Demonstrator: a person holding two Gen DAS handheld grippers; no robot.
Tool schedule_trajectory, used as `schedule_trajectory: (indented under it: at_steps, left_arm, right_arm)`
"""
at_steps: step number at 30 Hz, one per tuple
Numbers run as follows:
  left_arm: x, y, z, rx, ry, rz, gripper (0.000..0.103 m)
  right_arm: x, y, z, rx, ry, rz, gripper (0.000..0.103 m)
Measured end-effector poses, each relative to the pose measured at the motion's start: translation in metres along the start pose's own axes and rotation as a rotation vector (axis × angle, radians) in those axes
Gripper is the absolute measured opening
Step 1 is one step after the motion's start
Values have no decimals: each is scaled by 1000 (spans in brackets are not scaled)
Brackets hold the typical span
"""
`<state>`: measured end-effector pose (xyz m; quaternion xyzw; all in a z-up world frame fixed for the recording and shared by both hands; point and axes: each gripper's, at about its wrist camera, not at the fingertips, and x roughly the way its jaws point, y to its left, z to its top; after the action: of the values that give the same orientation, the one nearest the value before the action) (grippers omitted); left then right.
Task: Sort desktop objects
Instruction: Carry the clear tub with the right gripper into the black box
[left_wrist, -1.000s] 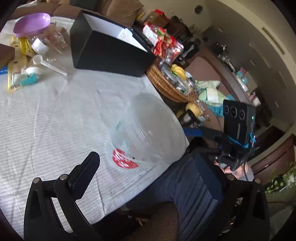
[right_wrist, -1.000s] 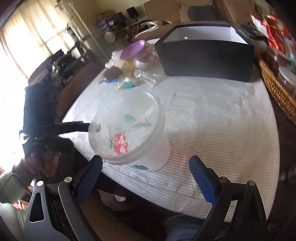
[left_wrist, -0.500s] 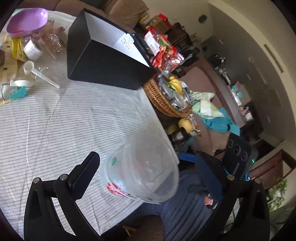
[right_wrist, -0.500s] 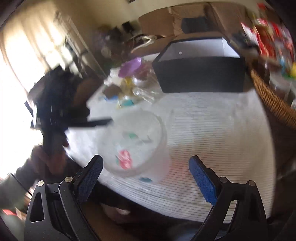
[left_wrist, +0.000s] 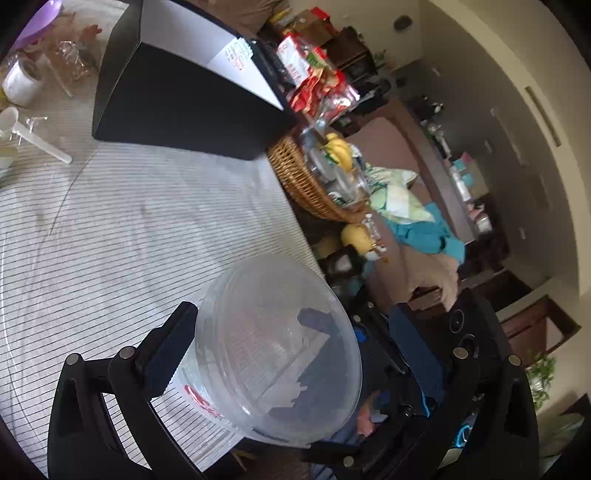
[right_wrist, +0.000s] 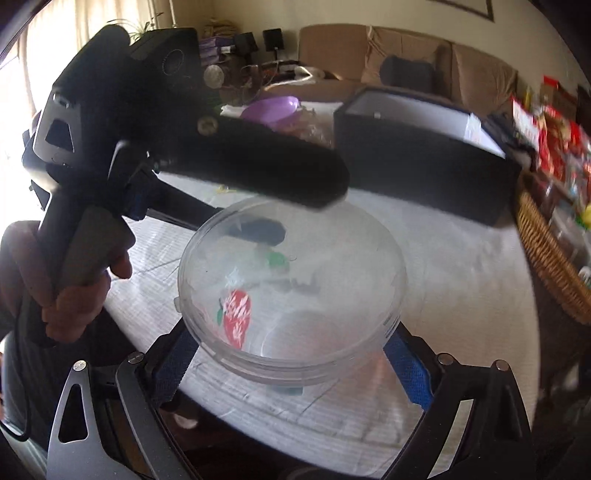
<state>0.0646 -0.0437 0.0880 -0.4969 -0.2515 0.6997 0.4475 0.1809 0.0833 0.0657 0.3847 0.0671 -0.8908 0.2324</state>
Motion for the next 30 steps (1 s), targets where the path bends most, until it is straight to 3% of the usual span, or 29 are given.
schedule_trajectory:
  at_steps: [4, 8, 15, 19, 24, 28, 30]
  left_arm:
    - [-10, -17, 26, 24, -36, -32, 103]
    - [-17, -44, 70, 82, -55, -37, 103]
    - [-24, -73, 197, 161, -114, -10, 103]
    - [-12, -58, 264, 147, -130, 29, 103]
    - [15, -11, 337, 46, -151, 76, 103]
    - [40, 38, 383, -35, -177, 76, 103]
    - [57, 64, 396, -80, -176, 90, 103]
  right_arm:
    - [-16, -12, 26, -19, -42, 20, 96]
    - [-38, -33, 74, -56, -117, 24, 96]
    - [-48, -95, 181, -107, -224, 38, 96]
    - [-20, -140, 233, -115, -249, 61, 96]
    - [42, -205, 274, -84, -237, 132, 96]
    - [106, -241, 295, -62, -156, 135, 98]
    - [144, -254, 304, -74, -71, 87, 98]
